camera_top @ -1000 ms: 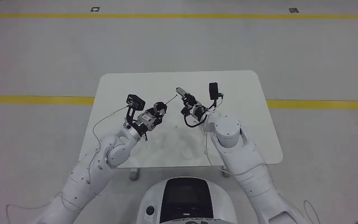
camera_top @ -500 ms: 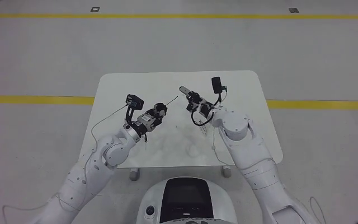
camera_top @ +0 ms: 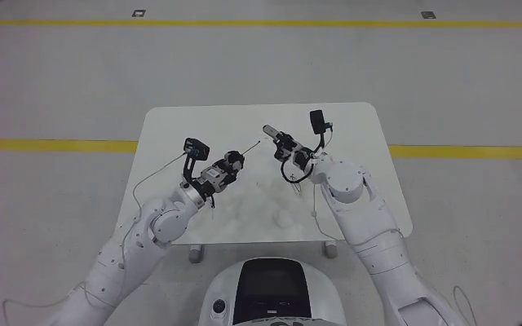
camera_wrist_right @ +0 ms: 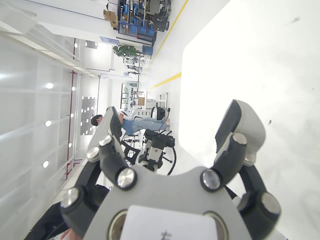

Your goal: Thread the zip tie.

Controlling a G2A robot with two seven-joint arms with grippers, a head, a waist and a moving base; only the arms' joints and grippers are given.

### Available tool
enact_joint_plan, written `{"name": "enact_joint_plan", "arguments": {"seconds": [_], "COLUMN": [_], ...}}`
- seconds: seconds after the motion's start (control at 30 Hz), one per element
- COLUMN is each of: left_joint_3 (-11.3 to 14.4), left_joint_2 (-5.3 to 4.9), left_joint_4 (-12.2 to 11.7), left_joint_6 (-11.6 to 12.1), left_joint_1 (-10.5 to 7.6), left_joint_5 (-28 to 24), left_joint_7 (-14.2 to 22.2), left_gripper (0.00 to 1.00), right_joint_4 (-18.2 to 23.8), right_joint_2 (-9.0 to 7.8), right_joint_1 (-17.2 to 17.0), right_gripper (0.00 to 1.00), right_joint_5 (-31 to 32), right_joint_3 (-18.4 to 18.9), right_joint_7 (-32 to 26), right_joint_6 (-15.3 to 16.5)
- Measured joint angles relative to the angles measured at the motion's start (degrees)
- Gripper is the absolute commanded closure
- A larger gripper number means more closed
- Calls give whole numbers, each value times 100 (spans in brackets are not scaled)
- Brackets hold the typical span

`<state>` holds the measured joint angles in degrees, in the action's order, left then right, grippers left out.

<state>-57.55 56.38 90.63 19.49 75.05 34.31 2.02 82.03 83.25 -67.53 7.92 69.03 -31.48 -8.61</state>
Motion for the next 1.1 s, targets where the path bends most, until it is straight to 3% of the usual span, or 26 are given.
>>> {"name": "enact_joint_plan", "arguments": {"seconds": [0.2, 0.53, 0.7, 0.97, 1.1], "left_joint_3": [-51, -95, -129, -131, -152], "left_joint_2": [-74, -230, -297, -295, -265], "left_joint_4": [239, 337, 401, 392, 363], "left_joint_6": [-1, -1, -1, -28, -4], "left_joint_1": [23, 100, 88, 88, 96], "left_joint_5": [-987, -1738, -1974, -1961, -2488], "left_joint_7": [444, 675, 784, 771, 920], "left_gripper": [100, 100, 100, 100, 100], "right_joint_4": [-280, -689, -696, -691, -647], "right_joint_2": [-58, -105, -108, -109, -134], "right_joint_1": [189, 418, 414, 400, 338], "right_gripper": [0, 0, 0, 0, 0], "right_joint_5": [-115, -430, -439, -428, -455], "right_joint_3": [86, 71, 74, 72, 101], "right_joint_7": [-463, -893, -916, -890, -817], "right_joint_6": [433, 846, 862, 868, 1013]}}
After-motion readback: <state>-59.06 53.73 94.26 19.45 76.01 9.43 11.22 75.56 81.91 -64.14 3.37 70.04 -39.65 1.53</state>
